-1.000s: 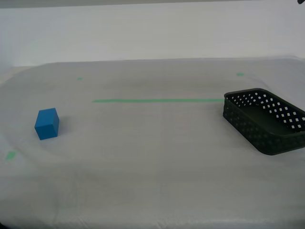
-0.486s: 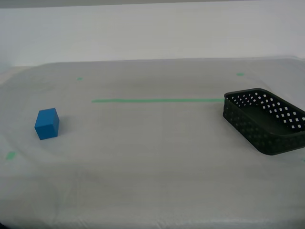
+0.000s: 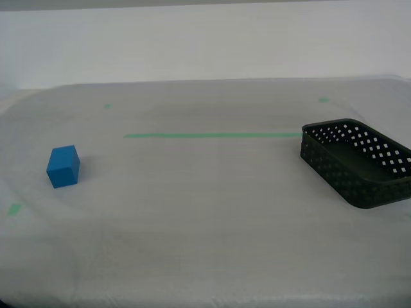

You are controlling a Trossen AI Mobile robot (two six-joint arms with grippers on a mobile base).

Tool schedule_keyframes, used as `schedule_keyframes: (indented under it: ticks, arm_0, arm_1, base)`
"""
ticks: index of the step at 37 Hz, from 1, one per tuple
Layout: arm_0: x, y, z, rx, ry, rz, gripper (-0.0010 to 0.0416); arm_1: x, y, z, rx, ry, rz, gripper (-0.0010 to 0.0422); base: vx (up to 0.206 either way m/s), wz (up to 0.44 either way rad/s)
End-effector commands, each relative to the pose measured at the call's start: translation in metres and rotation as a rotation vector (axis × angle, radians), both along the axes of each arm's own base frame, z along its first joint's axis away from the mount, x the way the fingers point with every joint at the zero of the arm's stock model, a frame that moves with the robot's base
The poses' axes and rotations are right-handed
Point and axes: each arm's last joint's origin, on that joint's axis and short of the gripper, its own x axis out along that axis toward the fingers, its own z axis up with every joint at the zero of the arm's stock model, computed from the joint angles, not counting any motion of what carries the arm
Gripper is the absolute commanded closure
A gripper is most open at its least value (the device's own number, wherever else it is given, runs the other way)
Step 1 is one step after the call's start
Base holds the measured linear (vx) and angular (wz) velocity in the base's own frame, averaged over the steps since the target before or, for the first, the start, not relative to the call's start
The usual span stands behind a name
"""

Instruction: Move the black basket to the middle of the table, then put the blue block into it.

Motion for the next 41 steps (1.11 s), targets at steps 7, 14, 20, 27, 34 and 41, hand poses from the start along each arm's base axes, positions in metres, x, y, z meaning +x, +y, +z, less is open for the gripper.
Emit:
schedule_keyframes:
  ticks: [7, 14, 20, 27, 34, 41]
  arm_0:
    - [0.0, 0.0, 0.0, 0.001, -0.001, 0.0, 0.0089]
    - [0.0, 0.0, 0.0, 0.0, 0.009, 0.0, 0.009]
    - [0.0, 0.0, 0.0, 0.0, 0.007, 0.0, 0.0089]
    - [0.002, -0.001, -0.002, -0.026, 0.017, -0.01, 0.0089]
    - [0.006, -0.001, -0.007, -0.029, 0.037, -0.009, 0.0088]
    - [0.019, 0.0, -0.022, -0.022, 0.103, -0.004, 0.0061]
  arm_1:
    - [0.0, 0.0, 0.001, 0.001, -0.006, 0.001, 0.0412]
    - [0.0, 0.0, 0.001, 0.001, -0.006, 0.001, 0.0412]
    - [0.0, 0.0, 0.001, 0.001, -0.006, 0.001, 0.0412]
    - [0.0, 0.0, 0.001, 0.001, -0.006, 0.001, 0.0412]
    - [0.0, 0.0, 0.001, 0.001, -0.006, 0.001, 0.0412]
    - [0.0, 0.0, 0.001, 0.001, -0.005, 0.001, 0.0412]
  base:
    - [0.0, 0.0]
    - [0.0, 0.0]
    - [0.0, 0.0]
    - [0.0, 0.0]
    - [0.0, 0.0]
    - [0.0, 0.0]
